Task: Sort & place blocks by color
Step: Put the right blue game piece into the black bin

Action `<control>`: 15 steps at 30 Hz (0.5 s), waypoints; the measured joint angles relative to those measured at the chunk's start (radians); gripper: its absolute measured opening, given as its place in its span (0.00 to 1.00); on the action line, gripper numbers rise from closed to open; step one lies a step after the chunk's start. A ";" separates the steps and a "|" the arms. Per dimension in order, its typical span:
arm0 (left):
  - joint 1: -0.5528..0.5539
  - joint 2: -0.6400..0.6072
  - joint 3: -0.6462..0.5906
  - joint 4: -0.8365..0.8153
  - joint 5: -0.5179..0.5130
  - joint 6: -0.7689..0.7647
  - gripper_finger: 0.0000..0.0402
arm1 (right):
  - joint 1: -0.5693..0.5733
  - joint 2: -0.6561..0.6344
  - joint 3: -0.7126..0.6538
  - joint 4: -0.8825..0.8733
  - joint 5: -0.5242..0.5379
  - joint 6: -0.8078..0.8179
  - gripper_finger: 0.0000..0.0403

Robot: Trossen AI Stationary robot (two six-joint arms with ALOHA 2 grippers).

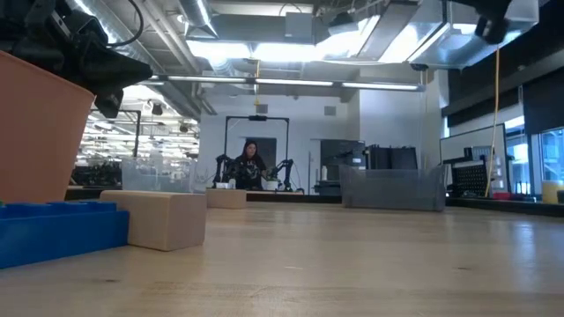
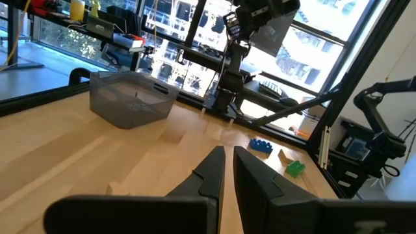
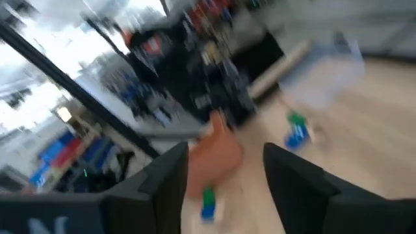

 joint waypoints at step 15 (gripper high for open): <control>0.000 0.000 0.000 0.000 0.000 0.000 0.06 | 0.005 0.305 0.159 -0.396 -0.333 0.355 0.52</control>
